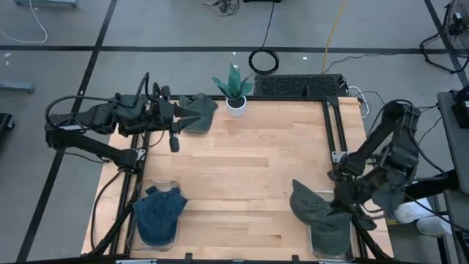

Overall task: Pick & Place hat
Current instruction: Put the top gray cap into the right transparent bin

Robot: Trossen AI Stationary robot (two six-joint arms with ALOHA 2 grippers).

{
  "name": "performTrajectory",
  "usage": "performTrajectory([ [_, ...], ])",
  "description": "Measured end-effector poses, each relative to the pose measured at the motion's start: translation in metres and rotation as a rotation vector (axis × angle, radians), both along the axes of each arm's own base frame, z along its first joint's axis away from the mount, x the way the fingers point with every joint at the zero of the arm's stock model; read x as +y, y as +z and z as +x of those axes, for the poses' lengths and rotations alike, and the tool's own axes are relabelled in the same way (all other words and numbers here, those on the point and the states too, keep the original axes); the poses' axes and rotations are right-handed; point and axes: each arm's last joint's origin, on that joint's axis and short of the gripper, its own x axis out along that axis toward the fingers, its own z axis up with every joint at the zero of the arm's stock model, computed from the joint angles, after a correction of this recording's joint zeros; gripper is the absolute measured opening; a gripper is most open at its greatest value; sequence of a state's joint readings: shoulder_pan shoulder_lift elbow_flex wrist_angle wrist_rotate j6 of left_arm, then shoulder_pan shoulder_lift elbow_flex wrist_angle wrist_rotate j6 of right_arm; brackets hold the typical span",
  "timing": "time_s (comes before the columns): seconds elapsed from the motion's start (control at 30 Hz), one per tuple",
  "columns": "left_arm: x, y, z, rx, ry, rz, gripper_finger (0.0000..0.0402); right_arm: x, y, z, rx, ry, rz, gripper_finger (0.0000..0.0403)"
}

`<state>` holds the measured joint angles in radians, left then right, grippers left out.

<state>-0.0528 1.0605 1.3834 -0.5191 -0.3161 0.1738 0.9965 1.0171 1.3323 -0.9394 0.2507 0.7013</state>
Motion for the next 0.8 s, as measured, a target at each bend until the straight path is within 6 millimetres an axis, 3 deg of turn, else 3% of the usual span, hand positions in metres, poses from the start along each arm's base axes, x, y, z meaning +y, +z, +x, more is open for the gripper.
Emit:
performTrajectory([
  [0.33, 0.000, -0.004, 0.006, 0.020, 0.000, 0.001, 0.0063, 0.011, 0.000, -0.018, 0.183, -0.154, 0.219, 0.0000],
  [0.67, 0.000, -0.005, 0.009, 0.027, 0.001, 0.002, 0.0063, 0.045, -0.023, -0.030, 0.314, -0.220, 0.175, 0.0000],
  [0.8, -0.001, -0.005, 0.010, 0.030, 0.000, 0.002, 0.0062, 0.045, -0.030, -0.039, 0.403, -0.294, 0.162, 0.0000],
])
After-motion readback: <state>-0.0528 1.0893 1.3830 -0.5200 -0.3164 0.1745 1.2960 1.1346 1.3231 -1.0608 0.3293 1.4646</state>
